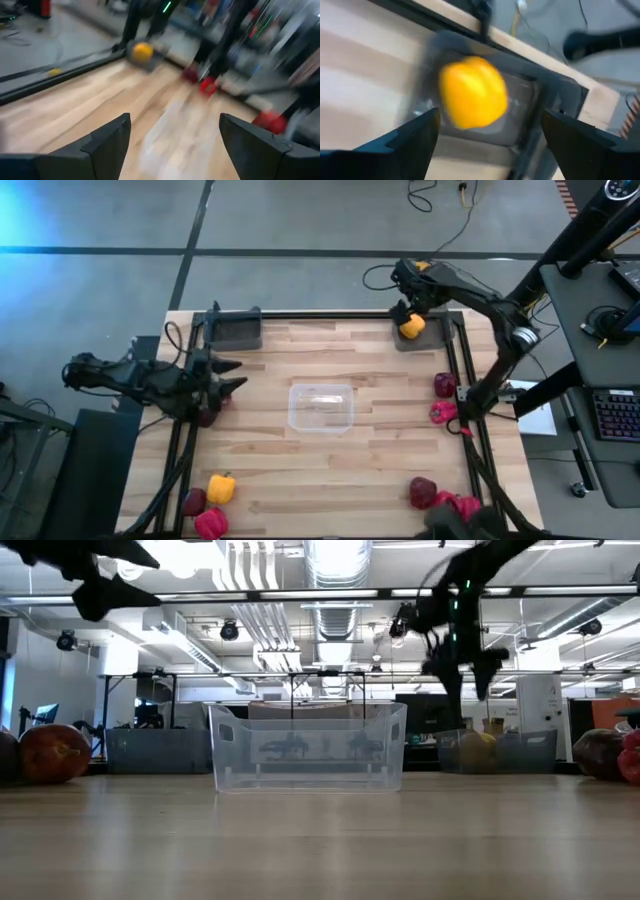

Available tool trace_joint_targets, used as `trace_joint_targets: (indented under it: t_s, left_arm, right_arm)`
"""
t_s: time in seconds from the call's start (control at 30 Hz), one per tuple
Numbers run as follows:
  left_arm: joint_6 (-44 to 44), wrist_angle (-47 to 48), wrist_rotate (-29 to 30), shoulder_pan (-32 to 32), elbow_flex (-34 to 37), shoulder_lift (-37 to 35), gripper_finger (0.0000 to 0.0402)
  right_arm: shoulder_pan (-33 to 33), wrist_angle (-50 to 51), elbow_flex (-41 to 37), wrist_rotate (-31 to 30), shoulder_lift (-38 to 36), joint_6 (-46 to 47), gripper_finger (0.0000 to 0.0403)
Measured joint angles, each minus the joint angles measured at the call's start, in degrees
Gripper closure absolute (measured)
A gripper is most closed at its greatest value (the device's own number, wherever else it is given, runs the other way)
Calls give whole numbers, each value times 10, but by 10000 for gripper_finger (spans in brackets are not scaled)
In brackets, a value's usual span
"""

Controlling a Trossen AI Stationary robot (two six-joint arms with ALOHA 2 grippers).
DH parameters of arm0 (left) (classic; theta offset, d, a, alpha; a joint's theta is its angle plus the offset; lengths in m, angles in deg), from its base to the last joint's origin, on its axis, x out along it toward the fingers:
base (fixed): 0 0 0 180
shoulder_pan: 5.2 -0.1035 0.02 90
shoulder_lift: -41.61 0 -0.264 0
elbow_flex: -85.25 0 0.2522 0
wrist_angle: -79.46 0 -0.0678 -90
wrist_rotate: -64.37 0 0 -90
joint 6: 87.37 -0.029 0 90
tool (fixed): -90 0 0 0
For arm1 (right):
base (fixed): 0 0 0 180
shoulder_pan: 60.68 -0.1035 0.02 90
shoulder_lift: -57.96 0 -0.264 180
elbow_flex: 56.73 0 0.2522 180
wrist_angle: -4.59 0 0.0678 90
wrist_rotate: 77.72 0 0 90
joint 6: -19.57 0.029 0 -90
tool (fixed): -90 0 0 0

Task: Sort produce into baskets
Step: Put the yellow bell pepper into the right black bin

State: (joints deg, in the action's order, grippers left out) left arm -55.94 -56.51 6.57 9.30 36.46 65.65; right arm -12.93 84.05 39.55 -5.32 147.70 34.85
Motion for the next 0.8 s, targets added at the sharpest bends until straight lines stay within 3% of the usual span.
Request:
trace_joint_targets:
  t_s: [0.13, 0.27, 0.4, 0.53, 0.67, 0.8]
  left_arm:
    - [-46, 134, -63, 0, -92, 51, 111]
    - [-114, 174, -158, 0, -144, 104, 94]
    - [-139, 178, -256, 1, -153, 147, 65]
    - [-120, 177, -313, 6, -143, 179, 45]
    - [-97, 170, -331, 45, -140, 201, 43]
    - [-28, 156, -277, 126, -140, 228, 43]
  right_arm:
    - [-109, 2, 0, 5, -67, 92, 63]
    - [-261, -1, 0, -14, -116, 248, 62]
    - [-434, -22, 0, -59, -125, 389, 65]
    - [-588, -53, 0, -95, -106, 519, 69]
    - [-688, -64, 0, -98, -70, 611, 74]
    - [-741, -65, 0, -99, -33, 664, 78]
